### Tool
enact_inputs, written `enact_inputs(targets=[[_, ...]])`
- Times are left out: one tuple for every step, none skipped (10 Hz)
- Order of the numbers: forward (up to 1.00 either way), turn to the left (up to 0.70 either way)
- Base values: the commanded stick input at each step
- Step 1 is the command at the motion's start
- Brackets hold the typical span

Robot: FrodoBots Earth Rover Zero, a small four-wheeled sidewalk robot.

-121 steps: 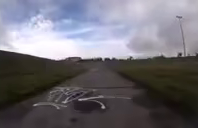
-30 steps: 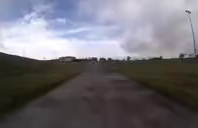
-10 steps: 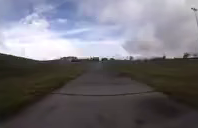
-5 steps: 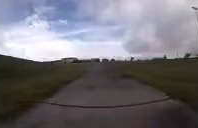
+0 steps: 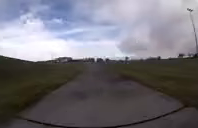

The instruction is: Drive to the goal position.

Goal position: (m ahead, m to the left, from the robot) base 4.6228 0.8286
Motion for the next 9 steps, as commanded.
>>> enact_inputs(targets=[[1.00, 0.00], [1.00, 0.00], [1.00, 0.00], [1.00, 0.00], [1.00, 0.00], [1.00, 0.00], [1.00, 0.00], [1.00, 0.00], [1.00, -0.39]])
